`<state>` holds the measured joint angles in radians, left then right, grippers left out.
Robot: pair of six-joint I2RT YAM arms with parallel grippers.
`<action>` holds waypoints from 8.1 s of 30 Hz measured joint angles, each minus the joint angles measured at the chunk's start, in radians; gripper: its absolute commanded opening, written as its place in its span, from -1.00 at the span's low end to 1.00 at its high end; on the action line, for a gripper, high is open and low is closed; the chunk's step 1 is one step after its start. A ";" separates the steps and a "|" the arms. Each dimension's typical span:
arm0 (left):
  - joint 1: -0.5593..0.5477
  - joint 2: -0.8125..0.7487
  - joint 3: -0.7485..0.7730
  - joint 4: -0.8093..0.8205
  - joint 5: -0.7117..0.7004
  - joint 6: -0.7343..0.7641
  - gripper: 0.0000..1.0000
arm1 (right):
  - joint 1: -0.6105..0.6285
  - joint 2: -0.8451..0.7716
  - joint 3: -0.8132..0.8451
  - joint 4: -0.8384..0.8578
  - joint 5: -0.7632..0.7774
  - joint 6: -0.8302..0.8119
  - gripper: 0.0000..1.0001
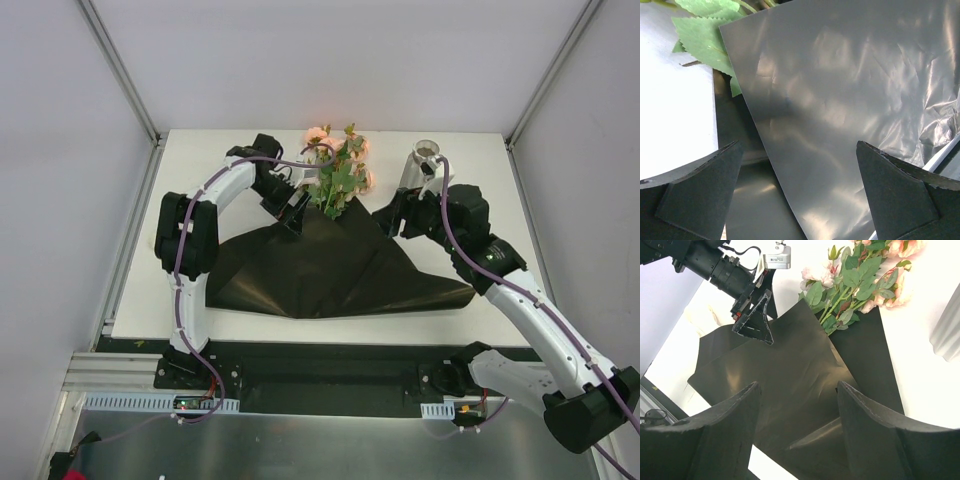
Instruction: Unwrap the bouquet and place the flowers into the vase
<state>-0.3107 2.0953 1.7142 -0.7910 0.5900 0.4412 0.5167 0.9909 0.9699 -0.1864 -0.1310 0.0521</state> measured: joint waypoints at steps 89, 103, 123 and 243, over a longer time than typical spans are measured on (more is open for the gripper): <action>-0.407 -0.908 -0.037 -0.475 0.070 0.429 0.98 | 0.773 0.124 -0.106 -0.185 0.098 0.114 -0.10; -0.201 -0.849 -0.277 -0.245 -0.155 0.092 0.97 | 0.430 0.316 0.241 -0.334 0.338 0.055 0.18; -0.027 -0.661 -0.402 -0.032 -0.235 -0.034 0.73 | 0.124 1.132 0.750 -0.179 0.212 0.087 -0.21; 0.057 -0.840 -0.583 0.028 -0.330 -0.033 0.82 | -0.249 0.353 0.190 0.776 0.356 -0.307 -0.02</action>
<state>-0.2535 1.2552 1.1313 -0.7628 0.2596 0.4080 0.2680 1.3437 1.1603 0.5896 0.2245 -0.2550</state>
